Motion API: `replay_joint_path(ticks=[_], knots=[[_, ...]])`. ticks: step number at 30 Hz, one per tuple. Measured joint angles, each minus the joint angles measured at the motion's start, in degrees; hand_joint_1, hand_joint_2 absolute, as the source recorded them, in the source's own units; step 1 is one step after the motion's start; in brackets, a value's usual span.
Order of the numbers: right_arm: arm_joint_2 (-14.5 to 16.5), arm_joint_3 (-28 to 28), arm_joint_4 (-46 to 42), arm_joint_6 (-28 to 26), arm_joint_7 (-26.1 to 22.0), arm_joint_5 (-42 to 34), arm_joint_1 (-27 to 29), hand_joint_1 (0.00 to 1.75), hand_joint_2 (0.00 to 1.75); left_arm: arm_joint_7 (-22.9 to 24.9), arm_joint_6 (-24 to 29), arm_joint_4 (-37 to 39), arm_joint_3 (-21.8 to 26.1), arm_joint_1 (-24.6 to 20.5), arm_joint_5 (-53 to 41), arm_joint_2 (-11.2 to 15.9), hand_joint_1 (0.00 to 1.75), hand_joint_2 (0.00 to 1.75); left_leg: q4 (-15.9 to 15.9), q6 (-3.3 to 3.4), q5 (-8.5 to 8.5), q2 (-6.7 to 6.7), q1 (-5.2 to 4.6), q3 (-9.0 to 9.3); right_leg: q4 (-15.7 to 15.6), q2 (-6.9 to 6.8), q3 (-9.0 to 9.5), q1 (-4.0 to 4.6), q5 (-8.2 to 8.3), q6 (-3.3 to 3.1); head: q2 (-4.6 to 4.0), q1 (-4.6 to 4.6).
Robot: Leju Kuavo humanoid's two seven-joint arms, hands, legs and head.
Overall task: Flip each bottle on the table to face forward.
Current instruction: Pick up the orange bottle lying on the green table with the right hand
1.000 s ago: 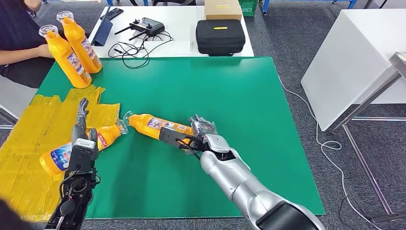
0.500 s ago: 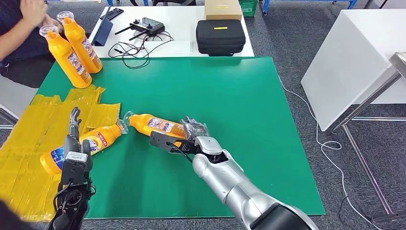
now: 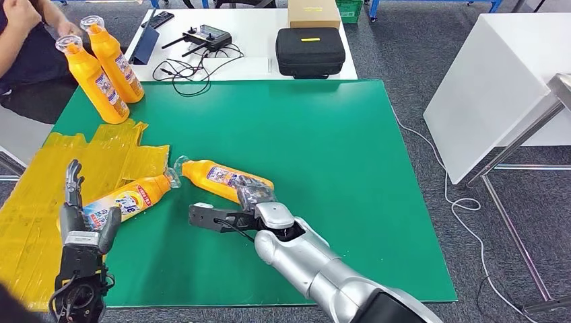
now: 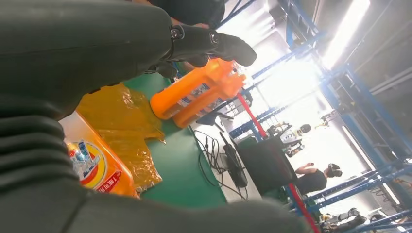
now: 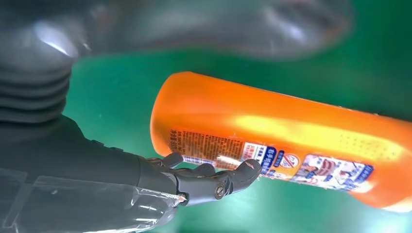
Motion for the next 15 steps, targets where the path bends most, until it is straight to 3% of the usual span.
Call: replay_joint_path(ticks=[10, 12, 15], knots=[[-1.0, 5.3, 1.5, 0.2, 7.0, 3.7, -1.6, 0.0, 1.75, 0.0, -1.4, -2.6, 1.3, 0.9, -1.3, -1.1, 0.0, 1.75, 0.0, 0.0, 0.0, -0.02, 0.0, 0.0, 0.0, 0.0, 0.0, 0.0, 0.0, 0.0, 0.0, -0.01], [-1.0, 5.4, 1.6, -0.6, 6.0, 3.9, -1.7, 0.0, 1.75, 0.0, -1.1, -2.6, 1.4, 0.9, -1.1, -1.1, 0.0, 1.75, 0.0, 0.0, 0.0, -0.02, 0.0, -0.01, 0.0, 0.0, 0.0, 0.0, 0.0, 0.0, 0.0, 0.01], [-0.7, 5.4, 0.4, -7.8, -0.5, 3.3, -2.5, 0.0, 1.75, 0.0, -0.8, -2.7, 2.2, 1.2, -0.9, -1.2, 0.0, 1.75, 0.0, 0.0, 0.0, 0.02, 0.02, -0.04, 0.0, 0.04, -0.01, 0.0, 0.01, 0.0, 0.0, 0.01]])
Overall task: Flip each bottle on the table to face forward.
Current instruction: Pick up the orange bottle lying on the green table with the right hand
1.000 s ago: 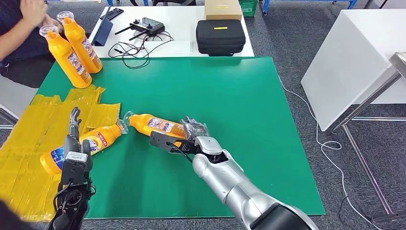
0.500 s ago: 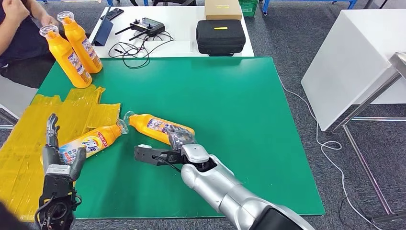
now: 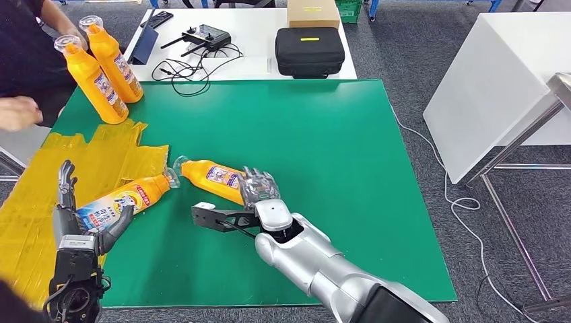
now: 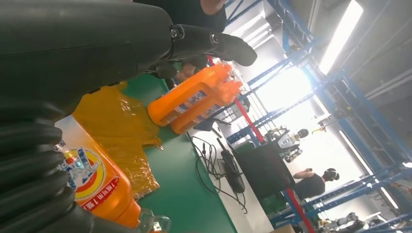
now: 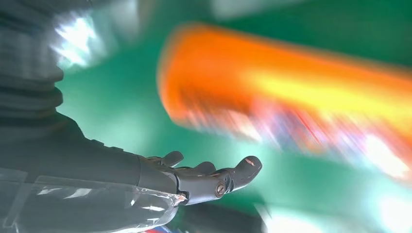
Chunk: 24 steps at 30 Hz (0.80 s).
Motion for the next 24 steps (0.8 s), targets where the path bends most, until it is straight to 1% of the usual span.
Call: replay_joint_path(ticks=[2, 4, 5, 8, 12, 15, 20, 24], knots=[[0.3, 0.0, -2.6, -5.1, -4.3, -1.1, -1.1, 0.0, 1.75, 0.0, -0.5, -0.5, 1.0, 0.7, -0.2, -0.3, 0.0, 1.75, 0.0, 0.0, 0.0, 0.07, 0.01, 0.01, 0.0, 0.05, -0.03, 0.01, 0.0, 0.0, 0.0, -0.01], [0.5, -0.2, -6.1, -7.5, -6.9, -1.7, -2.3, 0.0, 1.75, 0.0, -1.6, -1.3, 2.2, 1.6, -0.6, -0.7, 0.0, 1.75, 0.0, -0.01, 0.0, 0.11, 0.02, 0.01, 0.0, 0.08, -0.06, 0.03, 0.0, 0.0, 0.0, -0.01], [0.6, -0.6, -8.2, -7.8, -7.6, -1.5, -2.7, 0.0, 1.75, 0.0, -2.2, -1.6, 2.8, 1.9, -1.0, -1.0, 0.0, 1.75, 0.0, -0.01, 0.0, 0.09, 0.02, 0.02, 0.0, 0.09, -0.06, 0.03, 0.0, 0.0, 0.0, -0.01], [0.4, -2.5, -13.4, -6.6, -8.8, 0.7, -3.1, 0.0, 1.75, 0.0, -3.3, -2.2, 4.0, 2.3, -1.9, -1.6, 0.0, 1.75, 0.0, 0.0, 0.0, 0.03, 0.01, 0.01, 0.0, 0.07, -0.06, 0.03, -0.01, 0.0, 0.0, -0.01], [-0.1, -5.8, -16.6, -6.1, -10.5, 2.4, -3.1, 0.0, 1.75, 0.0, -3.4, -2.2, 4.2, 2.0, -2.5, -2.0, 0.0, 1.75, 0.0, 0.0, 0.01, 0.05, -0.04, 0.02, 0.0, 0.08, -0.03, 0.0, 0.01, 0.0, 0.0, 0.01], [-0.2, -7.6, -17.6, -6.1, -11.2, 2.8, -3.1, 0.0, 1.75, 0.0, -3.3, -2.2, 4.3, 1.9, -2.5, -2.1, 0.0, 1.75, 0.0, 0.0, 0.01, 0.08, -0.05, 0.04, 0.0, 0.07, -0.02, -0.01, 0.02, 0.01, 0.0, 0.0], [-0.3, -9.0, -18.3, -6.1, -11.2, 2.9, -3.2, 0.0, 1.75, 0.0, -3.3, -2.2, 4.3, 1.6, -2.5, -2.3, 0.0, 1.75, 0.0, 0.0, 0.0, 0.1, -0.01, 0.02, 0.0, 0.08, -0.06, 0.0, 0.01, 0.01, 0.0, -0.01], [-0.5, -10.3, -16.9, -4.3, -10.1, 3.2, -4.1, 0.0, 1.75, 0.0, -3.0, -1.7, 4.0, 0.6, -2.2, -2.3, 0.0, 1.75, 0.0, 0.0, 0.0, 0.1, -0.01, 0.02, 0.0, 0.08, -0.08, 0.01, 0.01, 0.01, 0.0, -0.01]])
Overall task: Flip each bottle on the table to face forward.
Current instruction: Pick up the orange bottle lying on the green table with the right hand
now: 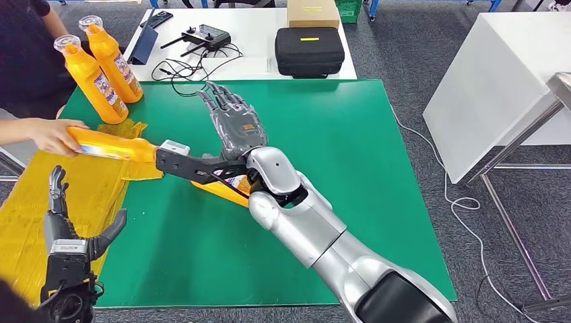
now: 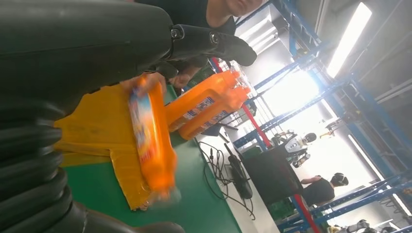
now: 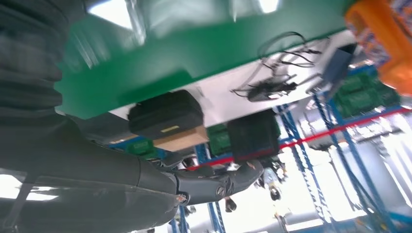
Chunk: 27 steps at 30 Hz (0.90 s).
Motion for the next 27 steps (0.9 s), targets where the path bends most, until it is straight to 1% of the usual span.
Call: replay_joint_path(ticks=[4, 9, 14, 18, 22, 27], knots=[[-0.5, -1.7, 4.1, 0.9, 1.1, 0.5, -0.6, 0.0, 1.75, 0.0, 1.0, 1.8, -1.5, -1.5, 1.7, 0.3, 0.0, 1.75, 0.0, 0.0, 0.01, -0.03, -0.01, 0.02, 0.0, 0.0, 0.04, -0.01, 0.01, 0.0, 0.0, 0.01], [-1.7, -4.1, 8.2, 1.0, 2.7, 1.1, 0.0, 0.0, 1.75, 0.0, 2.3, 4.9, -4.5, -4.1, 4.1, 1.4, 0.0, 1.75, 0.0, 0.01, 0.01, -0.08, -0.02, 0.01, 0.0, -0.01, 0.04, -0.02, 0.02, 0.01, 0.0, 0.01], [-2.9, -5.7, 10.9, 4.3, 4.4, 2.1, 0.9, 0.0, 1.75, 0.0, 2.9, 7.2, -6.9, -6.0, 5.1, 2.0, 0.0, 1.75, 0.0, 0.01, 0.0, -0.06, -0.02, -0.01, 0.0, 0.0, 0.01, -0.02, 0.02, 0.02, -0.01, 0.01], [-3.3, -6.0, 12.4, 7.0, 5.2, 3.0, 2.1, 0.0, 1.75, 0.0, 3.4, 8.1, -7.9, -6.6, 5.9, 2.4, 0.0, 1.75, 0.0, 0.01, -0.01, -0.05, -0.01, -0.04, 0.0, 0.0, -0.02, -0.01, 0.01, 0.02, 0.0, 0.0], [-3.3, -6.1, 13.4, 9.2, 5.0, 3.6, 3.5, 0.0, 1.75, 0.0, 3.9, 8.5, -8.2, -6.6, 6.4, 2.6, 0.0, 1.75, 0.0, 0.01, -0.01, -0.02, 0.0, -0.05, 0.0, 0.0, -0.02, -0.01, 0.01, 0.01, 0.0, 0.0], [-2.9, -6.0, 14.1, 10.2, 4.6, 3.8, 4.7, 0.0, 1.75, 0.0, 4.1, 8.6, -8.3, -6.5, 6.9, 2.9, 0.0, 1.75, 0.0, 0.01, 0.0, 0.0, 0.0, -0.06, 0.0, 0.0, -0.02, -0.01, 0.01, 0.01, 0.0, 0.0]])
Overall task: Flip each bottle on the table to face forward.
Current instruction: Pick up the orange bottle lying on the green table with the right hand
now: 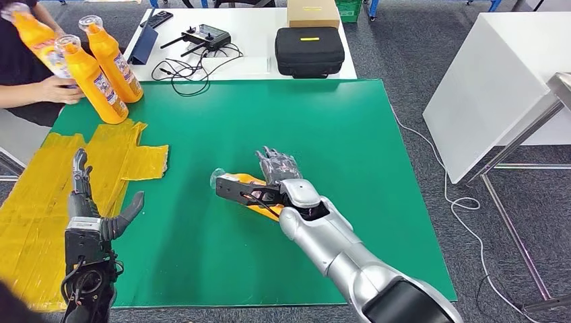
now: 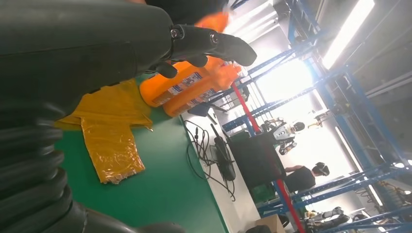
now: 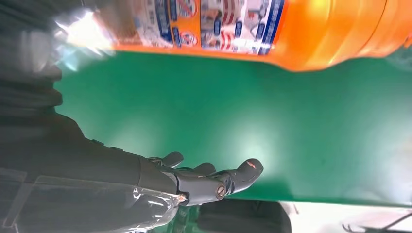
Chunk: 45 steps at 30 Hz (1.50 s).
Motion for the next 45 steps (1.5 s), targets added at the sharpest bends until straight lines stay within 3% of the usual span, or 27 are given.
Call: replay_joint_path(ticks=[11, 22, 29, 30, 33, 34, 45], knots=[[0.3, 0.0, 1.0, 2.8, -0.6, 0.6, 0.9, 0.0, 1.75, 0.0, 0.4, 0.0, 0.0, 0.6, 0.6, 0.6, 0.0, 1.75, 0.0, 0.0, 0.0, -0.01, 0.0, -0.02, 0.0, 0.0, -0.01, 0.0, 0.0, 0.0, 0.0, 0.01], [-1.4, 0.0, 2.9, 7.2, 6.2, 2.8, 3.1, 0.0, 1.75, 0.0, 2.7, 0.8, -2.4, 0.5, 4.4, 2.2, 0.0, 1.75, 0.0, 0.0, 0.0, 0.0, -0.01, -0.01, 0.0, 0.0, -0.01, -0.01, 0.0, 0.0, 0.0, 0.0], [-2.6, 0.0, 3.5, 7.7, 7.6, 3.0, 4.1, 0.0, 1.75, 0.0, 2.9, 1.5, -3.9, 0.2, 5.3, 2.8, 0.0, 1.75, 0.0, 0.0, -0.01, 0.02, -0.01, 0.0, 0.0, 0.0, -0.01, 0.0, 0.0, 0.0, 0.0, 0.0], [-2.7, 0.0, 3.5, 7.8, 7.6, 3.0, 4.1, 0.2, 1.75, 0.0, 2.9, 1.6, -4.0, 0.2, 5.3, 2.9, 0.0, 1.75, 0.0, 0.0, -0.01, 0.02, -0.01, 0.0, 0.0, 0.0, -0.01, 0.0, 0.0, 0.0, 0.0, -0.01], [-2.9, 0.0, 3.5, 8.9, 8.1, 2.8, 4.1, 1.51, 1.75, 0.0, 3.0, 1.9, -4.5, 0.0, 5.3, 3.0, 0.0, 1.75, 0.0, 0.0, -0.01, 0.03, -0.01, 0.04, 0.0, 0.0, 0.0, 0.0, 0.0, 0.0, 0.0, -0.01], [-2.9, 0.0, 3.5, 9.3, 8.2, 2.7, 4.1, 1.75, 1.75, 0.0, 3.0, 2.0, -4.7, -0.2, 5.4, 3.0, 0.0, 1.75, 0.0, 0.0, -0.01, 0.03, -0.01, 0.05, 0.0, 0.0, 0.01, 0.0, 0.0, 0.0, 0.0, 0.0], [-3.4, -0.7, 3.5, 8.8, 6.4, 1.5, 4.3, 1.75, 1.75, 0.0, 3.2, 4.0, -6.3, -1.2, 6.5, 3.6, 0.0, 1.75, 0.0, 0.01, -0.01, 0.07, -0.02, 0.26, 0.0, 0.02, 0.23, 0.0, 0.0, 0.0, 0.0, -0.01]])
